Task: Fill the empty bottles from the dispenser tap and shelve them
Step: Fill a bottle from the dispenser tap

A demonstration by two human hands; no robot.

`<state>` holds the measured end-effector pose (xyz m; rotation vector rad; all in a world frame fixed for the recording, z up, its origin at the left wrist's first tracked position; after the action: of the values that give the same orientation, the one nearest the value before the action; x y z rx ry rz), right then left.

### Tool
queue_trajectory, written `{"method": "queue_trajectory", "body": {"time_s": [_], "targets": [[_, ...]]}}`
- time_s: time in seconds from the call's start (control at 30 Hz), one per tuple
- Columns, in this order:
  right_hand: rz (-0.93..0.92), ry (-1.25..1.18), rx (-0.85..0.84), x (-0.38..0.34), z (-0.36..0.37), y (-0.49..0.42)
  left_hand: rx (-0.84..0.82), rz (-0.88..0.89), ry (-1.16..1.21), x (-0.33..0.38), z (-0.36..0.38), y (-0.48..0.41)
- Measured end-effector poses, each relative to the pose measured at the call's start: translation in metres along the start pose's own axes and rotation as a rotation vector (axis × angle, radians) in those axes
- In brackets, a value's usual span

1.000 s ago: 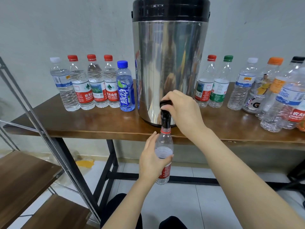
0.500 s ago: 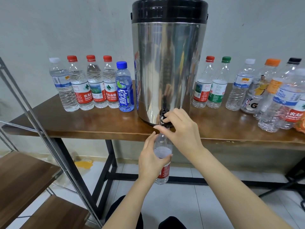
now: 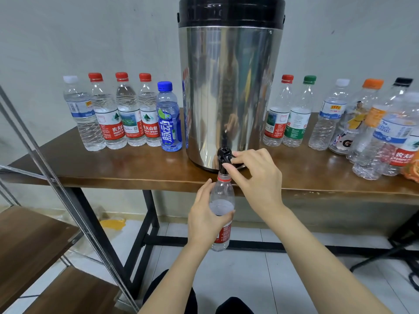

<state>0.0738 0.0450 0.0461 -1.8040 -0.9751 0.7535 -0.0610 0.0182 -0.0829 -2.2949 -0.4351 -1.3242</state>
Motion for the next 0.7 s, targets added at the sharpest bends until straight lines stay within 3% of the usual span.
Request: {"method": "queue_trajectory", "body": {"time_s": [0.7], "targets": [[0.088, -0.108, 0.021, 0.0061, 0.0052, 0.0063, 0.013, -0.023, -0.025, -0.0022, 0.0031, -0.0004]]}}
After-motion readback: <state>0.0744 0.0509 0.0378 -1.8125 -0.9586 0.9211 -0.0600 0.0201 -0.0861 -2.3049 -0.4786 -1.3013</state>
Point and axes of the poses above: each hand's wrist, its own y-axis away from the middle knuckle, its own z-axis out of the palm, x = y × z, the point moved 6 cm from there along -y, towards the middle knuckle, and after that the axes turned 10 degrees about -z, right-handed, at the moved point
